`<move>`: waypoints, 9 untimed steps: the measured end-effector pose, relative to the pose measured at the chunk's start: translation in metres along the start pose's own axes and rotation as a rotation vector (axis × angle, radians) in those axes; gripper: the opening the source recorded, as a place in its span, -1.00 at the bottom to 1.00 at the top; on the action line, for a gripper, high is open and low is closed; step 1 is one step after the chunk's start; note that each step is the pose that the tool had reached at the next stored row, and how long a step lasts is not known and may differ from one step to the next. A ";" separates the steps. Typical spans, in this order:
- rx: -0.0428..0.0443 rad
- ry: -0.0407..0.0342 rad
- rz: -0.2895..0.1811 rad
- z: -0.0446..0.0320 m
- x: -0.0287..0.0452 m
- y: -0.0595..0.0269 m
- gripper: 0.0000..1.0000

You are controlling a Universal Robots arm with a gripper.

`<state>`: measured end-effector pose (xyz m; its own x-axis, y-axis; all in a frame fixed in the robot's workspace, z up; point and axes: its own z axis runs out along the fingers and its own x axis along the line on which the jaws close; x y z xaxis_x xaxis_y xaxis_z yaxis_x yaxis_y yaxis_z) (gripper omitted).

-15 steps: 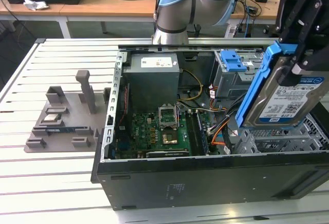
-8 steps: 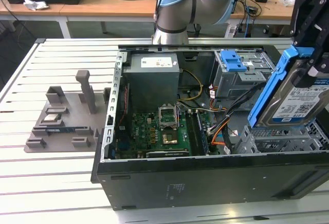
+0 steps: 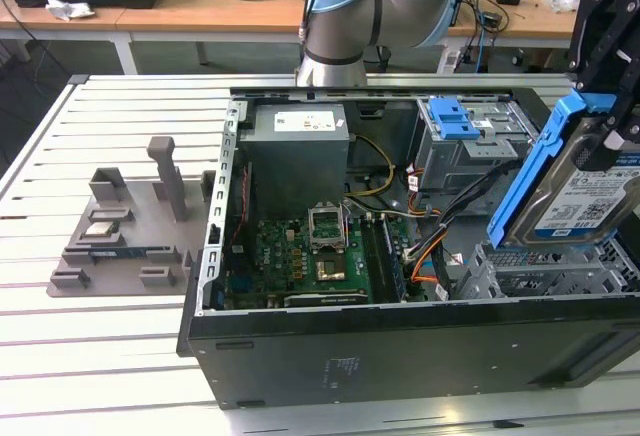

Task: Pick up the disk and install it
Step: 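Pick up the disk, then insert the disk into the insertion slot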

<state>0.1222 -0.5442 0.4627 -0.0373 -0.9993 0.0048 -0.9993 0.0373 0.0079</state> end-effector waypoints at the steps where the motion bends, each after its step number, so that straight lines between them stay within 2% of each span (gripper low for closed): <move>1: 0.0000 0.0000 0.000 0.0000 0.0000 0.0000 -0.26; 9: 0.0000 -0.0001 0.000 0.0000 0.0000 -0.0001 -0.26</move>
<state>0.1223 -0.5442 0.4627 -0.0373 -0.9993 0.0047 -0.9993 0.0373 0.0080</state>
